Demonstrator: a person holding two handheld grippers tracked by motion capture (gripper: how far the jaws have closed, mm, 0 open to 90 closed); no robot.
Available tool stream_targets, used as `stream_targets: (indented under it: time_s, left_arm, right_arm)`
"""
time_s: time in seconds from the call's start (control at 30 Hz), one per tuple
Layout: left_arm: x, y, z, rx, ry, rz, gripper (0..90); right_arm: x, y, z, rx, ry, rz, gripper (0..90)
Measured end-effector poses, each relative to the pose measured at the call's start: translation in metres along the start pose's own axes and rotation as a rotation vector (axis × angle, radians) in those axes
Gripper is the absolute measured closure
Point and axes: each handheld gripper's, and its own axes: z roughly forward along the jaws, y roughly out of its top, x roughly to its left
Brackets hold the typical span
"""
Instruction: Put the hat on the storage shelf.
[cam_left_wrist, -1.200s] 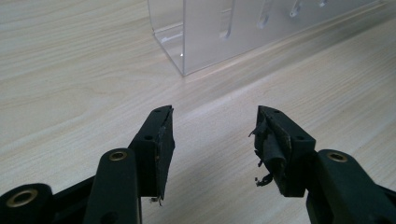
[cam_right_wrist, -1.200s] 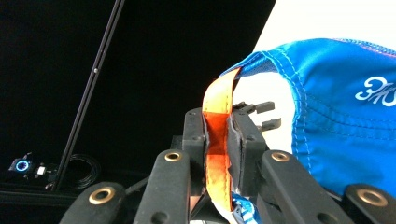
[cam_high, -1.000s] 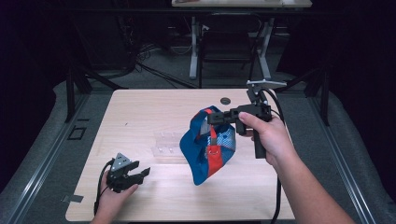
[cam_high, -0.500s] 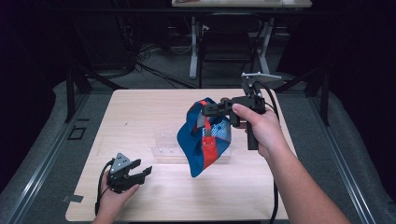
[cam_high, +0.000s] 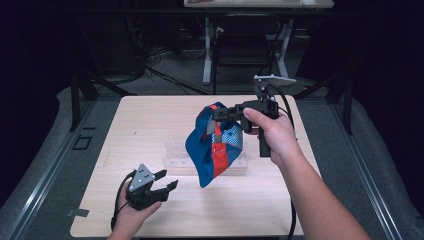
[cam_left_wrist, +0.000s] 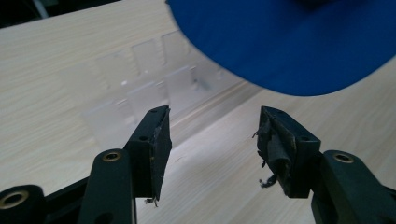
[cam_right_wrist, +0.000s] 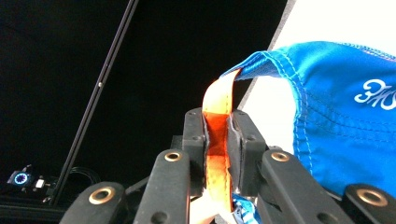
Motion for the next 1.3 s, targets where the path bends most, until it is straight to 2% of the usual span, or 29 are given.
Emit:
stream_targets:
  time_s: [0.17, 0.27, 0.47, 0.57, 0.77, 0.9, 1.07, 1.13, 1.23, 1.3]
  left_arm:
    - [-0.019, 0.012, 0.008, -0.002, -0.046, 0.047, 47.5]
    - [-0.027, 0.018, 0.013, 0.004, -0.078, 0.054, 48.1]
    - [-0.043, 0.026, 0.021, -0.003, -0.117, 0.077, 48.8]
    - [-0.049, 0.029, 0.022, -0.009, -0.137, 0.102, 49.5]
    - [-0.056, 0.033, 0.025, -0.015, -0.135, 0.112, 52.2]
    - [-0.063, 0.037, 0.028, -0.020, -0.125, 0.135, 55.5]
    - [-0.067, 0.039, 0.029, -0.013, -0.114, 0.169, 70.9]
    - [-0.066, 0.038, 0.028, -0.008, -0.115, 0.170, 77.5]
    - [-0.062, 0.038, 0.026, -0.005, -0.100, 0.173, 81.5]
    - [-0.061, 0.039, 0.025, -0.006, -0.086, 0.200, 84.5]
  right_arm:
    - [0.000, 0.000, 0.001, -0.001, -0.003, 0.000, 78.3]
    - [-0.001, 0.001, 0.001, -0.007, -0.005, -0.003, 78.3]
    - [-0.002, 0.003, 0.003, -0.011, -0.005, -0.001, 78.3]
    - [-0.002, 0.002, 0.005, -0.006, -0.013, -0.004, 78.2]
    - [-0.002, 0.002, 0.007, -0.010, -0.008, -0.009, 78.3]
    - [-0.002, 0.002, 0.007, -0.010, -0.010, -0.010, 78.3]
    - [-0.001, 0.001, 0.008, 0.001, -0.010, -0.010, 78.3]
    - [-0.001, 0.001, 0.008, -0.001, -0.010, -0.012, 78.3]
    - [-0.002, 0.001, 0.007, -0.013, -0.008, -0.010, 78.2]
    - [-0.001, 0.001, 0.006, -0.013, -0.013, -0.006, 78.3]
